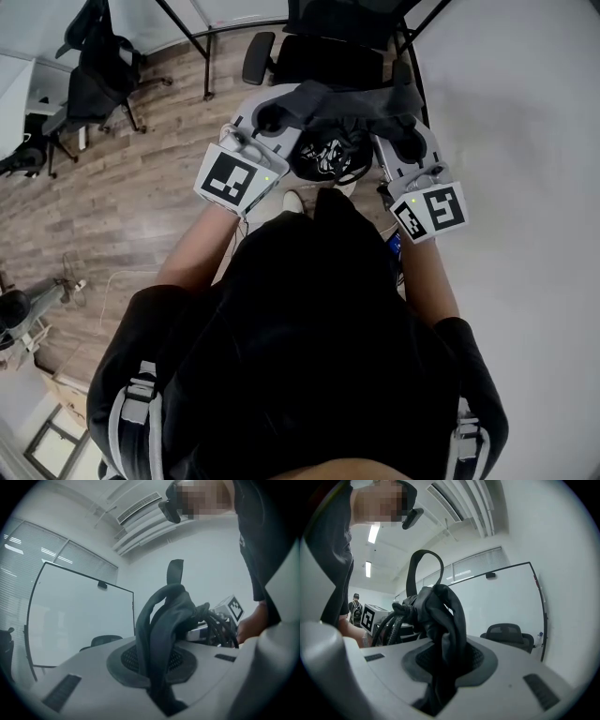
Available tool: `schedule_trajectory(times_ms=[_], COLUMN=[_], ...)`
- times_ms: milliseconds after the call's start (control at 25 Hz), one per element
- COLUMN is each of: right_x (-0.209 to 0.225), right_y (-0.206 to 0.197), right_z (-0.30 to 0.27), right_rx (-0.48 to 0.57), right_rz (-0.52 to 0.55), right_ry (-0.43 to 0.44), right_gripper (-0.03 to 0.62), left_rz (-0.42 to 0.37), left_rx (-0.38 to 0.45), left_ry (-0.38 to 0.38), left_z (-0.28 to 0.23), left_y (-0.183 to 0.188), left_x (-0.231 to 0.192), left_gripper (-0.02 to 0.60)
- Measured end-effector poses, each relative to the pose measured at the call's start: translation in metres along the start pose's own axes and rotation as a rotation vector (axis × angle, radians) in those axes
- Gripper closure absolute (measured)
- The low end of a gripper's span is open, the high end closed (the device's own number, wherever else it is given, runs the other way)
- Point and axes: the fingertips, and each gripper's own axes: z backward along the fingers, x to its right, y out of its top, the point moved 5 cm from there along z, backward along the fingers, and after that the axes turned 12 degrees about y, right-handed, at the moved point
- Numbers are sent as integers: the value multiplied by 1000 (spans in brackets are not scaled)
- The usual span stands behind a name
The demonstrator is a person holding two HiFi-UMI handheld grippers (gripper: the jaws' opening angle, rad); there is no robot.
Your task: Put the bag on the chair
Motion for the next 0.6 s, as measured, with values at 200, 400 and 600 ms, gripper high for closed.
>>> schedule_trajectory(times_ms=[200, 400, 600], right_x=[23, 92, 149], right_y=[-2, 11, 19], right_z=[-24, -70, -79], right_rx=[-6, -28, -22], right_rz=[-6, -20, -10], right_ry=[8, 27, 46], right_gripper=[516, 516, 516], left_rz=[0, 14, -8], left_rx=[-10, -39, -41], left_ry=[11, 25, 45], left_z=[-22, -90, -144], left_y=[-4, -1, 4], left_x=[-22, -67, -73], left_gripper=[546, 546, 546])
